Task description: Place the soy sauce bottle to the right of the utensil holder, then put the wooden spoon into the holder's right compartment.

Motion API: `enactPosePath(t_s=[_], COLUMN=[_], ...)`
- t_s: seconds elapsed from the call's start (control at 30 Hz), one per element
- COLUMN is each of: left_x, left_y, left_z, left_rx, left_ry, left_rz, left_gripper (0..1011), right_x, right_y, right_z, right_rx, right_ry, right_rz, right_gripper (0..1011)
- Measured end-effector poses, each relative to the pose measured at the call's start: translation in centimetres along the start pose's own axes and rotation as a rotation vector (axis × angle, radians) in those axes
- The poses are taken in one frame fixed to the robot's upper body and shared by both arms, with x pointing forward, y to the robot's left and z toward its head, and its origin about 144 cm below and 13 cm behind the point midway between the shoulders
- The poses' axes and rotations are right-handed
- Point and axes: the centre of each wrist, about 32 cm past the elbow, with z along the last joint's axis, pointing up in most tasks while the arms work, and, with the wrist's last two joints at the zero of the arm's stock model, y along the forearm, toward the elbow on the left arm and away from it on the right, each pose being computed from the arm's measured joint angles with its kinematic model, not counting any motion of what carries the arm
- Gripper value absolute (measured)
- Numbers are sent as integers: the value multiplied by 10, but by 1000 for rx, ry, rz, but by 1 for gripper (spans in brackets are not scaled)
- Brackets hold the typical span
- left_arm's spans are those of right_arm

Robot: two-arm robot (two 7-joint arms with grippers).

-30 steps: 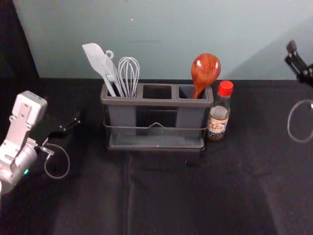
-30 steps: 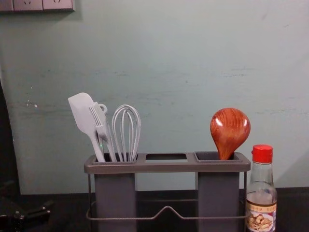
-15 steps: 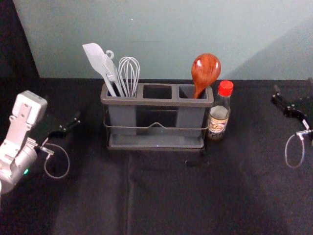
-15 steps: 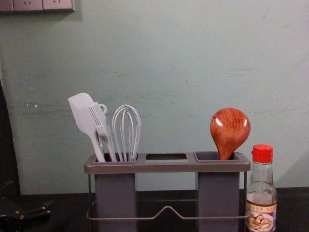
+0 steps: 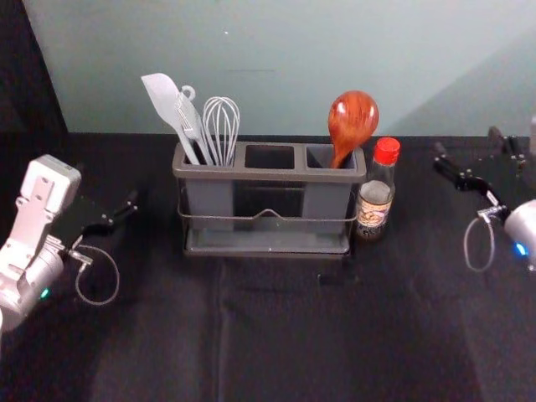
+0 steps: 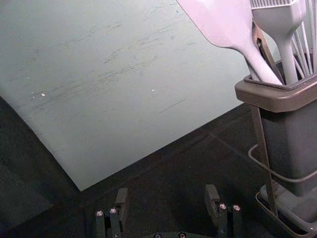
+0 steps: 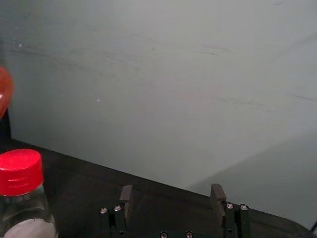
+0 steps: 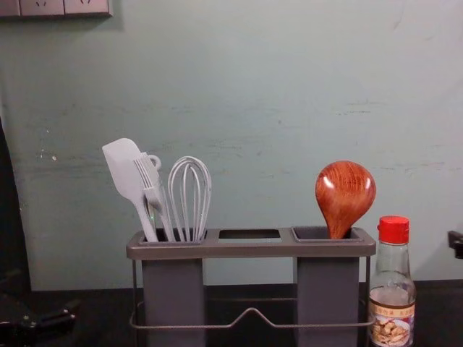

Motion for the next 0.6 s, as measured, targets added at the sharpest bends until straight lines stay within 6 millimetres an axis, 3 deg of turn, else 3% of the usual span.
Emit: enactPosePath(t_s=[0.6], left_x=[0], left_y=[0], left_z=[0], left_rx=[0], left_ry=[0], left_rz=[0], left_gripper=[1000], right_x=[-20], right_y=[9], right_z=[-9], right_rx=[-27], right_ry=[11], right_rz=[56], right_gripper=[1002])
